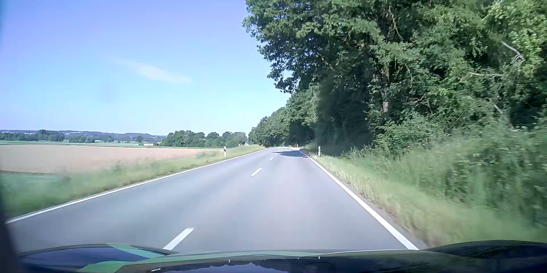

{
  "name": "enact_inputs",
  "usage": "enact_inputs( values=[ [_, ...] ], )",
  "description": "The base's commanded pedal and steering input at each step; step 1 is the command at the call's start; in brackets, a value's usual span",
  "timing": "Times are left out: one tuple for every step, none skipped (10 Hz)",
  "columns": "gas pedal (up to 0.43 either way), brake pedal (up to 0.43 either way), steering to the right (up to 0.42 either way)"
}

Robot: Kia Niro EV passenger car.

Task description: Follow the waypoints while adhering to traffic rules and regulations

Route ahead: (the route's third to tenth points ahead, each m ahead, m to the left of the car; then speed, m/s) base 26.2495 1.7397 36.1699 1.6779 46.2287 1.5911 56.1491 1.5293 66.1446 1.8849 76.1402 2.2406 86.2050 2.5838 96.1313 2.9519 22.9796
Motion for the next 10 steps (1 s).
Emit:
enact_inputs(
  values=[
    [0.177,0.0,0.0],
    [0.177,0.0,-0.001],
    [0.177,0.0,-0.001],
    [0.177,0.0,-0.001],
    [0.177,0.0,-0.001],
    [0.177,0.0,-0.001],
    [0.177,0.0,-0.001],
    [0.177,0.0,-0.002],
    [0.177,0.0,-0.003],
    [0.177,0.0,-0.003]
  ],
)
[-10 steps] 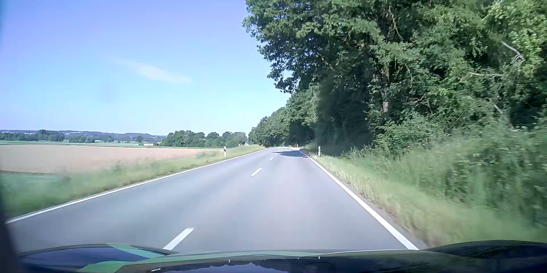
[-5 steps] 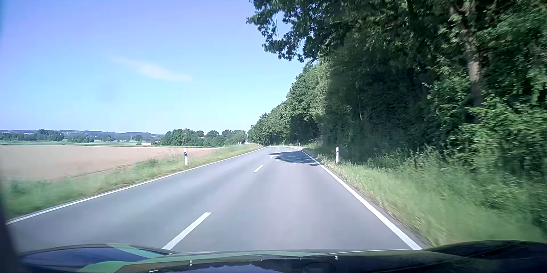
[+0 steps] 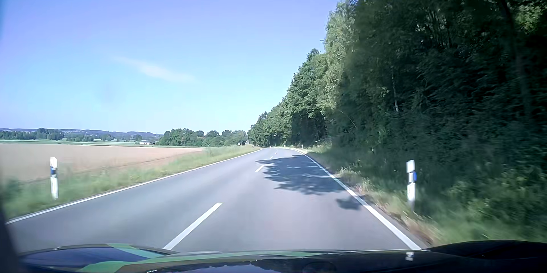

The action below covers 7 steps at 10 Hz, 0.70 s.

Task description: Follow the waypoints while adhering to traffic rules and regulations

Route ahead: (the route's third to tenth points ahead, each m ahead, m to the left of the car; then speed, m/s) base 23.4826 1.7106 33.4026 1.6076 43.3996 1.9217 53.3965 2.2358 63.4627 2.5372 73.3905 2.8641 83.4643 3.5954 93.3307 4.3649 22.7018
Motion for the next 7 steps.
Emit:
enact_inputs(
  values=[
    [0.177,0.0,-0.003],
    [0.177,0.0,-0.003],
    [0.177,0.0,-0.003],
    [0.177,0.0,-0.003],
    [0.177,0.0,-0.003],
    [0.189,0.0,-0.003],
    [0.189,0.0,-0.003]
  ],
)
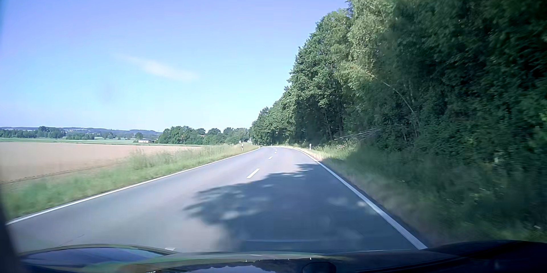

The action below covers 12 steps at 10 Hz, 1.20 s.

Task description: Follow the waypoints while adhering to traffic rules and regulations

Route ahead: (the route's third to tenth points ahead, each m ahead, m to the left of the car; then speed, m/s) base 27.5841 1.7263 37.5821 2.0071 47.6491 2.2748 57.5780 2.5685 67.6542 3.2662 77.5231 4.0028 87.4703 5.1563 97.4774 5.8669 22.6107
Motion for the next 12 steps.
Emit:
enact_inputs(
  values=[
    [0.197,0.0,-0.003],
    [0.197,0.0,-0.003],
    [0.197,0.0,-0.003],
    [0.197,0.0,-0.003],
    [0.209,0.0,-0.004],
    [0.22,0.0,-0.004],
    [0.228,0.0,-0.004],
    [0.228,0.0,-0.004],
    [0.228,0.0,-0.004],
    [0.24,0.0,-0.004],
    [0.24,0.0,-0.004],
    [0.24,0.0,-0.004]
  ],
)
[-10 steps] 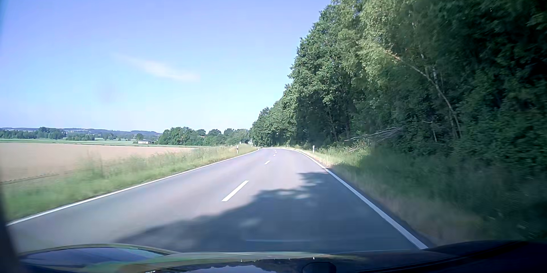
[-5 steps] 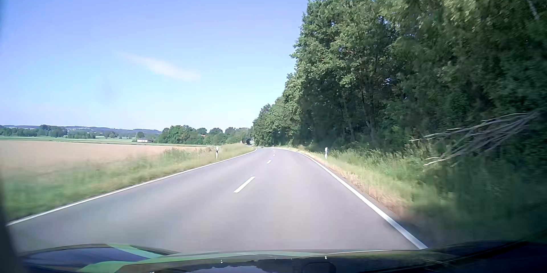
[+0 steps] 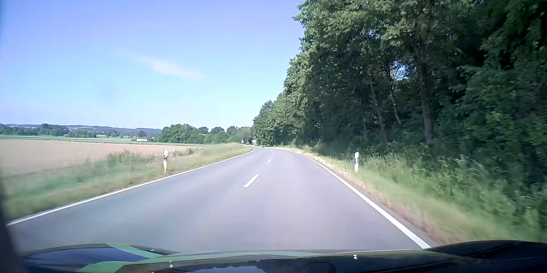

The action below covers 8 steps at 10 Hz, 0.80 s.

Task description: Follow the waypoints while adhering to traffic rules and regulations

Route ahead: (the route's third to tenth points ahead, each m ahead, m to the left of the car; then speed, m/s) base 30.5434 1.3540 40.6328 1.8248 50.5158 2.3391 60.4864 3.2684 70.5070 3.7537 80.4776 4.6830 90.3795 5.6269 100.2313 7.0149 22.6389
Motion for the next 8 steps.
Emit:
enact_inputs(
  values=[
    [0.24,0.0,-0.004],
    [0.24,0.0,-0.004],
    [0.24,0.0,-0.004],
    [0.24,0.0,-0.004],
    [0.24,0.0,-0.005],
    [0.24,0.0,-0.006],
    [0.24,0.0,-0.007],
    [0.248,0.0,-0.008]
  ],
)
